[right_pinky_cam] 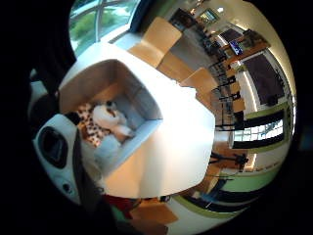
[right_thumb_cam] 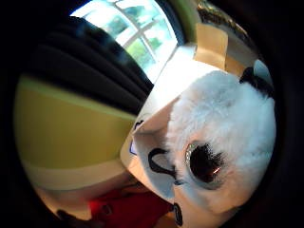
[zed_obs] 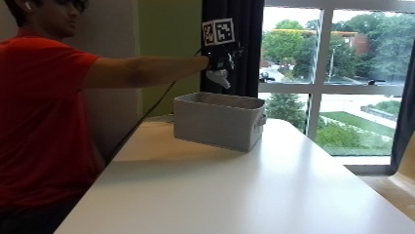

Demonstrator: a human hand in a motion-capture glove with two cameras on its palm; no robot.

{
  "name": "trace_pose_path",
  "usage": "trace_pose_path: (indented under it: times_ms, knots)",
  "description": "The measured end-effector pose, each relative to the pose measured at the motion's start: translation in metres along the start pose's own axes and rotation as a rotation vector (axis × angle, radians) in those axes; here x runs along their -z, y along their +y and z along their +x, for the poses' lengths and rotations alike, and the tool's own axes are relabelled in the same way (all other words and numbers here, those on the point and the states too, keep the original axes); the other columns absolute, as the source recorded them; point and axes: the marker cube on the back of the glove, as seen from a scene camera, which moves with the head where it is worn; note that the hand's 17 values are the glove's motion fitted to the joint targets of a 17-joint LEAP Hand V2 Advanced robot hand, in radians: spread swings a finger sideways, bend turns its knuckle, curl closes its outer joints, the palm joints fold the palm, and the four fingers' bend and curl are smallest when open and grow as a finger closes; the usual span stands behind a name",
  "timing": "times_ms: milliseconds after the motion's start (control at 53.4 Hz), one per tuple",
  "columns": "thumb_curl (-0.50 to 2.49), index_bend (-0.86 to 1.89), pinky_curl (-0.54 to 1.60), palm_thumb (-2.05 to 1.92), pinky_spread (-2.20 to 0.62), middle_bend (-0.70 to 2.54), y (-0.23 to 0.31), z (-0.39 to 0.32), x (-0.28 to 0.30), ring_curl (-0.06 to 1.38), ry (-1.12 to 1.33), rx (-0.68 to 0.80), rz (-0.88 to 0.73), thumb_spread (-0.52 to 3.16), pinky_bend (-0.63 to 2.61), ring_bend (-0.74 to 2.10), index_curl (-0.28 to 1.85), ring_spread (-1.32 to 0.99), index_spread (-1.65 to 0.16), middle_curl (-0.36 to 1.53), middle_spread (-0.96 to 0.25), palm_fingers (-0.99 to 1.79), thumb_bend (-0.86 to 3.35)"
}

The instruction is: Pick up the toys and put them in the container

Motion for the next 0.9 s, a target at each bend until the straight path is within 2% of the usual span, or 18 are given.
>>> trace_pose_path:
  times_ms: [206, 281, 356, 431, 524, 749, 899]
  knots:
    - [1.13, 0.78, 0.46, 0.5, -0.48, 1.11, 0.002, -0.009, -0.014, 0.58, 0.024, 0.001, -0.106, 0.32, 0.94, 1.38, 1.01, -0.36, -0.28, 0.92, -0.29, 1.11, -0.02]
    - [1.12, 0.66, 0.45, 0.46, -0.48, 1.02, 0.006, -0.007, -0.019, 0.56, 0.064, -0.003, -0.198, 0.37, 0.94, 1.33, 1.0, -0.37, -0.3, 0.88, -0.31, 0.97, -0.03]
    - [1.06, 0.38, 0.47, 0.36, -0.44, 0.88, 0.009, -0.006, -0.025, 0.55, 0.097, -0.015, -0.256, 0.53, 1.02, 1.33, 0.94, -0.39, -0.31, 0.83, -0.34, 0.69, -0.07]
    - [0.96, 0.3, 0.47, 0.18, -0.35, 0.8, 0.014, 0.001, -0.029, 0.52, 0.119, -0.029, -0.256, 0.76, 0.95, 1.21, 0.89, -0.4, -0.33, 0.77, -0.36, 0.36, -0.08]
    - [0.84, 0.21, 0.43, 0.09, -0.23, 0.66, 0.018, 0.007, -0.031, 0.44, 0.099, -0.035, -0.216, 0.92, 0.96, 1.06, 0.8, -0.38, -0.37, 0.7, -0.35, 0.17, -0.06]
    - [0.64, 0.21, 0.39, -0.02, -0.06, 0.47, 0.03, 0.022, -0.035, 0.34, 0.05, -0.044, -0.207, 1.08, 0.93, 0.84, 0.71, -0.3, -0.41, 0.59, -0.27, 0.05, -0.05]
    - [0.55, 0.2, 0.37, -0.03, -0.01, 0.42, 0.042, 0.032, -0.04, 0.31, 0.029, -0.064, -0.199, 1.11, 0.9, 0.79, 0.67, -0.26, -0.41, 0.55, -0.23, 0.06, -0.04]
